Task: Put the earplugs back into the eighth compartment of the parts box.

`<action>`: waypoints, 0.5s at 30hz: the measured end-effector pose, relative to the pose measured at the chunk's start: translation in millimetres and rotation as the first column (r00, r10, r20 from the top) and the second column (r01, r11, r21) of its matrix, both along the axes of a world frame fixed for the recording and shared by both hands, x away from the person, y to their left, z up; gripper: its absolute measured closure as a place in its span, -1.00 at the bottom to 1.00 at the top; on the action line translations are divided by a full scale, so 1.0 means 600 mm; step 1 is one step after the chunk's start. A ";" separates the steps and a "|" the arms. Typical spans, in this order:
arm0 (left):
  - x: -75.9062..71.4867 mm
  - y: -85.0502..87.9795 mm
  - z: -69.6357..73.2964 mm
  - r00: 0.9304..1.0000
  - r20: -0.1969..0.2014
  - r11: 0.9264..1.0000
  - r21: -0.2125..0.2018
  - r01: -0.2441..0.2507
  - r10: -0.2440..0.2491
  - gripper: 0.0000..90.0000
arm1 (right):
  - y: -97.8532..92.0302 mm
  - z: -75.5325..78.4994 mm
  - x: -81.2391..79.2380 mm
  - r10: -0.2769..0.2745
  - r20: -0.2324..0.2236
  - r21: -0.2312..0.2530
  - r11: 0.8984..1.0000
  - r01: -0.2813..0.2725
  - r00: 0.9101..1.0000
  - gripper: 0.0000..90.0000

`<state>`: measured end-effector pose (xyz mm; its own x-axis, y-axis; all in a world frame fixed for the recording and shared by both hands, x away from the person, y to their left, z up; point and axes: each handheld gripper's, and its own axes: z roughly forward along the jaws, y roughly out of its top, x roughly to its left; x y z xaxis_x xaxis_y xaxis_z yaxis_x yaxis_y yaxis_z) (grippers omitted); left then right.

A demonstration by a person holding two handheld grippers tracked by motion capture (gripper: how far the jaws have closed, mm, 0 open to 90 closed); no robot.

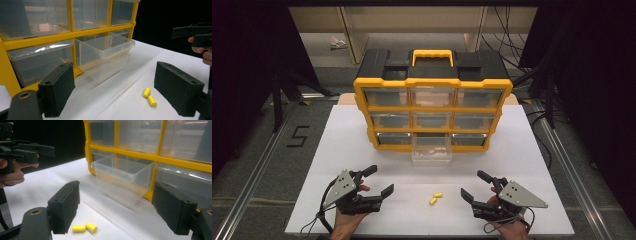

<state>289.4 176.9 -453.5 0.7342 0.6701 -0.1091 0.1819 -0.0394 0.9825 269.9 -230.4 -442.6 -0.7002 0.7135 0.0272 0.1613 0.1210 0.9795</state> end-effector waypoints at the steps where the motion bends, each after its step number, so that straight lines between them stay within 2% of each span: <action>1: 0.000 0.000 0.000 1.000 0.000 1.000 0.000 0.000 0.000 -0.64 | 0.000 0.000 0.000 0.000 0.000 0.000 1.000 0.000 1.000 -0.48; 9: -0.001 -0.001 0.000 1.000 0.002 1.000 0.000 0.001 -0.001 -0.64 | 0.003 0.002 0.001 0.020 -0.010 -0.005 1.000 -0.020 1.000 -0.48; 15: -0.001 0.000 0.000 1.000 0.005 1.000 -0.006 0.001 -0.001 -0.64 | 0.008 0.007 0.002 0.057 -0.013 -0.043 0.997 -0.058 0.998 -0.47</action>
<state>289.0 177.0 -453.4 0.7352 0.6689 -0.1098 0.1774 -0.0334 0.9836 271.1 -225.8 -438.5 -0.7400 0.6726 0.0052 0.1639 0.1729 0.9712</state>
